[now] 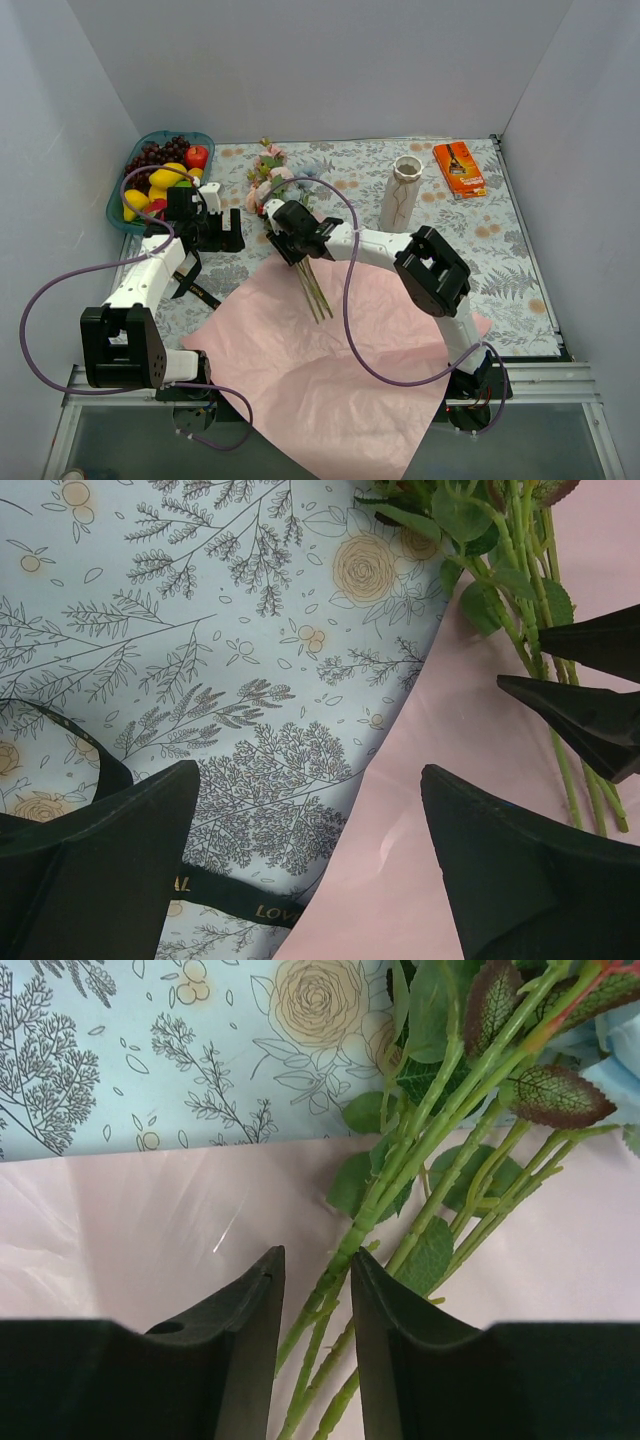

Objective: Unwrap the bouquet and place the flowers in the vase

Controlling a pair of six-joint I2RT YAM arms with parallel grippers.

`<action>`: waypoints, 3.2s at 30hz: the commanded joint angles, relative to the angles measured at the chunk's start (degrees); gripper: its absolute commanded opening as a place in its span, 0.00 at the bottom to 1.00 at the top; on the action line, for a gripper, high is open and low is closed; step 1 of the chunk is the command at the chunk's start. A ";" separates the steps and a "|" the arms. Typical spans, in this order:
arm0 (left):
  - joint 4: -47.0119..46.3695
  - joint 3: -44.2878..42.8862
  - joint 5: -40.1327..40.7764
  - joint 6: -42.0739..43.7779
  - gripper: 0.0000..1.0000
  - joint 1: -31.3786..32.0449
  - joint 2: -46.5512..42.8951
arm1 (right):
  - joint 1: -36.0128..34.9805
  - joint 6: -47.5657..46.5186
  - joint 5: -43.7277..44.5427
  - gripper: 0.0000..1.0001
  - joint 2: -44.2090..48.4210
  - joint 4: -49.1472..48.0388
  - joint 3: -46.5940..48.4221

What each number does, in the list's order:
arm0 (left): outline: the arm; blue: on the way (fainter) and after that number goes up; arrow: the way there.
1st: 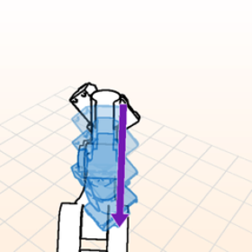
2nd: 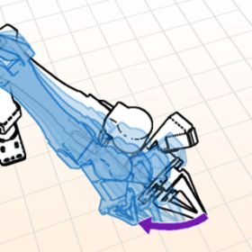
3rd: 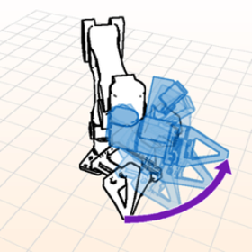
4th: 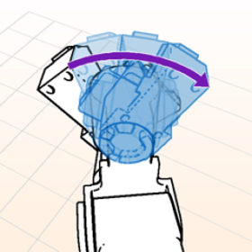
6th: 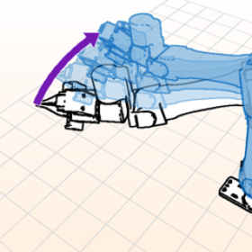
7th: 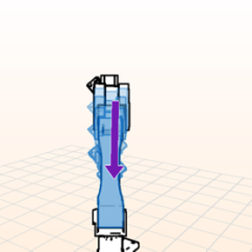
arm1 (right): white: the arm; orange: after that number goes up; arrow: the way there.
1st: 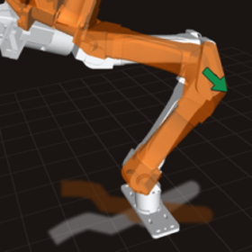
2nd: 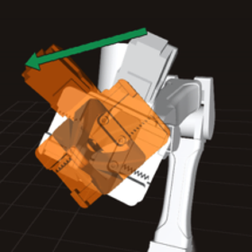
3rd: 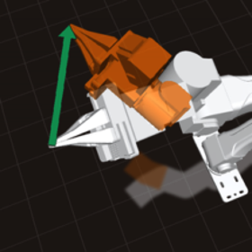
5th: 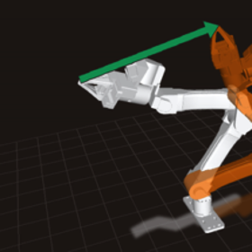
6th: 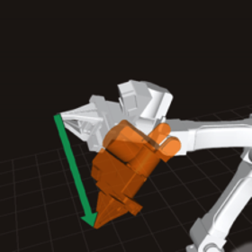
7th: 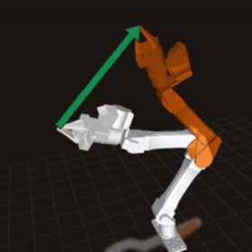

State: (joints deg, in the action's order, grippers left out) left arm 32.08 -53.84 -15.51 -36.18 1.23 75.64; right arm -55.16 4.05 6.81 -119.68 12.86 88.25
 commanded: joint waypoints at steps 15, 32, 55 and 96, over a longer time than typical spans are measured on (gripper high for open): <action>-1.14 0.94 -0.23 1.12 0.92 -0.27 -3.30 | -0.13 -0.01 0.58 0.01 3.91 -2.58 7.37; 7.39 -14.18 -19.72 2.70 0.98 -1.15 -7.70 | 9.36 6.06 -9.18 0.01 13.23 -7.65 31.02; 2.29 -9.26 -19.12 2.96 0.98 -3.43 -5.32 | 32.65 -8.80 -9.09 0.01 42.86 -50.56 -11.68; 5.54 -10.93 -19.74 6.83 0.98 -3.34 -1.28 | 41.88 1.22 -16.21 0.59 43.38 -75.01 -40.70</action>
State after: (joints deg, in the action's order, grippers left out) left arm 37.32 -63.02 -34.35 -30.44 -1.78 75.07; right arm -13.50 6.90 -10.41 -81.23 -59.92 47.81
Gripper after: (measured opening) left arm 0.982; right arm 0.555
